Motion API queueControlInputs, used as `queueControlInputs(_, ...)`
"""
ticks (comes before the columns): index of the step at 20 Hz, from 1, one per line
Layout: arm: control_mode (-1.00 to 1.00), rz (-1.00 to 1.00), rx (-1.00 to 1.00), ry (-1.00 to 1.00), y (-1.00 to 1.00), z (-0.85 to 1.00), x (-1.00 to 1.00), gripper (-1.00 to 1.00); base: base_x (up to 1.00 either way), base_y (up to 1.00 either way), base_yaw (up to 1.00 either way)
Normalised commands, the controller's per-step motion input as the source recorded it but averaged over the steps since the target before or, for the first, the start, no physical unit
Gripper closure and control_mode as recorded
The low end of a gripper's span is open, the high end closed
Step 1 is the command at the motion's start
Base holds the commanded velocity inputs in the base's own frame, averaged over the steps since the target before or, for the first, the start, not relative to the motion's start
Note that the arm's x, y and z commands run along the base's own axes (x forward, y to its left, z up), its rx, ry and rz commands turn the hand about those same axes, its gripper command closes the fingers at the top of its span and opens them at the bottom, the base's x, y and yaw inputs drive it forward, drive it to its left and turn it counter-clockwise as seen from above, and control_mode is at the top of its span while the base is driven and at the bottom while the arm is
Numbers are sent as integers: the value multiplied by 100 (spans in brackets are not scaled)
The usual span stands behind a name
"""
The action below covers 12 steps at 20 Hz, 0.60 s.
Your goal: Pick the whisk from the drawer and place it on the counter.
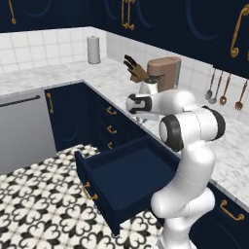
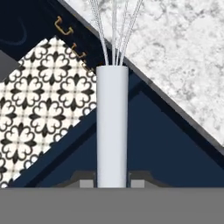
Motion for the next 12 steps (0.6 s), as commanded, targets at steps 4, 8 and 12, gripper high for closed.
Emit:
queueControlInputs(4,-100,0,0,-4,-100,0,26,100,0,0,0)
queueControlInputs(8,-100,0,3,-8,-100,-65,5,100,0,0,0)
queueControlInputs(12,-100,0,0,-9,-85,-62,4,100,0,0,0)
